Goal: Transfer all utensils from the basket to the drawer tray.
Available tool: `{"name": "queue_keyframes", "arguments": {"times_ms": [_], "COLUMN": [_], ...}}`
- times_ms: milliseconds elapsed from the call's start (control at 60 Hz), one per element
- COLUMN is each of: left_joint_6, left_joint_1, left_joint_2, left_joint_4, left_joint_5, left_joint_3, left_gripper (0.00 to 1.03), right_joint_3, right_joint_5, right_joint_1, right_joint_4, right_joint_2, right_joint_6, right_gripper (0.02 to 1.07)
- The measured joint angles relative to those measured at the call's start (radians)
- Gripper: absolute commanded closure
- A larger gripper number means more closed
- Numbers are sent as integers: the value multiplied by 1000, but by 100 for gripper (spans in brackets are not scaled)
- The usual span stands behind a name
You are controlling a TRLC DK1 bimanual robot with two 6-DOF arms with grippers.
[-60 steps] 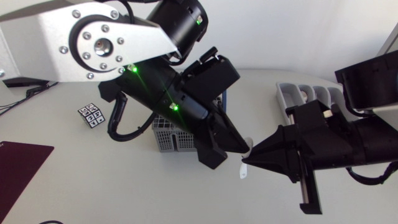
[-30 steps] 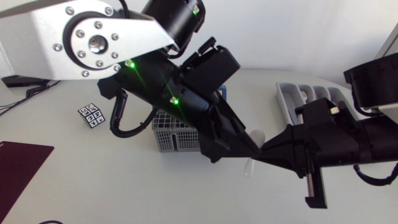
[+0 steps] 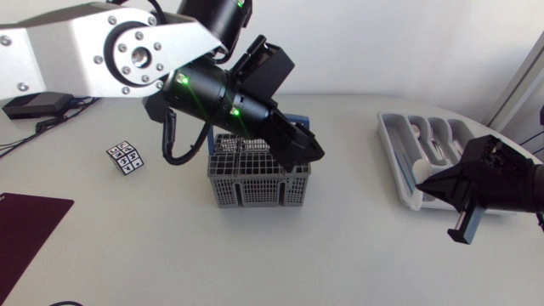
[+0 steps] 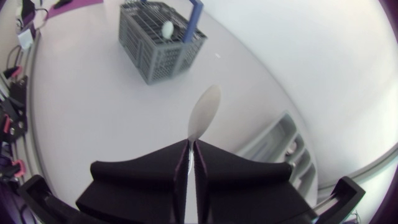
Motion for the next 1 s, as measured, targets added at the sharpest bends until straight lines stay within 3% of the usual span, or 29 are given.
{"name": "queue_keyframes", "arguments": {"times_ms": [183,500,1000], "left_joint_6": [0,0,-1], "left_joint_1": [23,31,49], "left_joint_2": [41,65,78], "left_joint_4": [11,21,43], "left_joint_5": [-22,-33,-78], "left_joint_3": [-5,-16,-27], "left_gripper": [5,5,5], "right_joint_3": [-58,-68,-71], "right_joint_5": [140,259,447], "right_joint_1": [-118,-307,-366], "right_joint_4": [142,413,851], "right_joint_2": [21,220,571], "right_joint_6": [-85,-203,-279], "right_gripper": [101,101,101]}}
